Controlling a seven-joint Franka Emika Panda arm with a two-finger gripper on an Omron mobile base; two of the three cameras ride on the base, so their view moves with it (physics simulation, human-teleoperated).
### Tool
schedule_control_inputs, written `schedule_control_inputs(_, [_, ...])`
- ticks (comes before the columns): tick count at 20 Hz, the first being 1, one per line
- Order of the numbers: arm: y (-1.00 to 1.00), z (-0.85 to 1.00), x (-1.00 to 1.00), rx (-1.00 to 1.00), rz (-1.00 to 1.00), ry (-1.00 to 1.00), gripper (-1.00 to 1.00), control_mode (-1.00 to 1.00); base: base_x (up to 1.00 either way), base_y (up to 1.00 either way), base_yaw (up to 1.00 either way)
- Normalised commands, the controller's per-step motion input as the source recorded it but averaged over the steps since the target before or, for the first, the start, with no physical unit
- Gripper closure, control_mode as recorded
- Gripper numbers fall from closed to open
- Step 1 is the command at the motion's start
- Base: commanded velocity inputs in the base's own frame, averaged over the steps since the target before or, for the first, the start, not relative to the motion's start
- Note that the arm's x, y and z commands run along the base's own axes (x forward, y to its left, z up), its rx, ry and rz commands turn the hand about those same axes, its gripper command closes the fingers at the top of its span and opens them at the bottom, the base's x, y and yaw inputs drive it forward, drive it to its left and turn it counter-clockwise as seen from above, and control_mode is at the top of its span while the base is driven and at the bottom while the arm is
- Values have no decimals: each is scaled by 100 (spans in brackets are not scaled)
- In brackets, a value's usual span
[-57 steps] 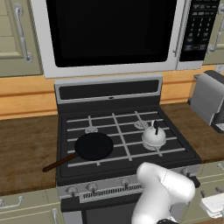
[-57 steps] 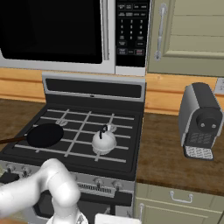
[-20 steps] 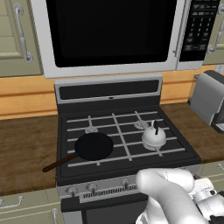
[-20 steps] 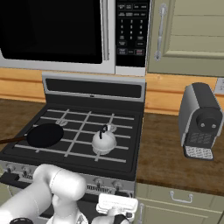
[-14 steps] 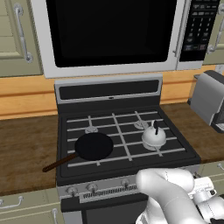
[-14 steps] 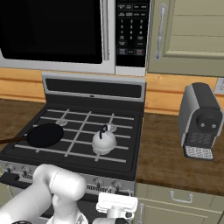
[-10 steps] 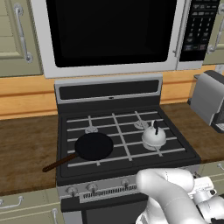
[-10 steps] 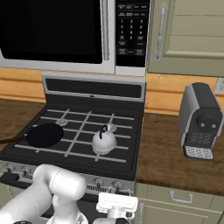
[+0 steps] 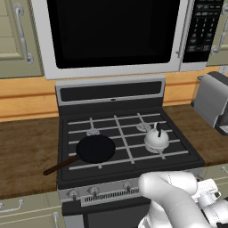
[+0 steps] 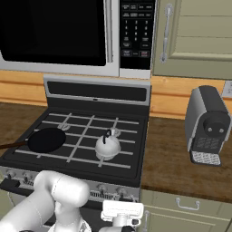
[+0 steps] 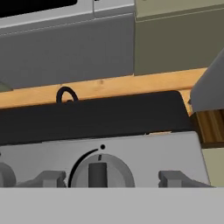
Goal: Pick the kettle from the counter and place it on a stove burner. Then turn the burner on.
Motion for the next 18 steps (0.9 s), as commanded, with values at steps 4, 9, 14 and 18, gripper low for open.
schedule_control_inputs(4, [0,0,0,0,0,0,100,-100,0,0,0])
schedule_control_inputs(9, [0,0,0,-3,3,-5,100,-100,0,0,0])
schedule_control_inputs(14, [0,0,0,-23,15,-13,100,-100,0,0,0])
schedule_control_inputs(18, [0,0,0,-29,22,-18,100,-100,0,0,0])
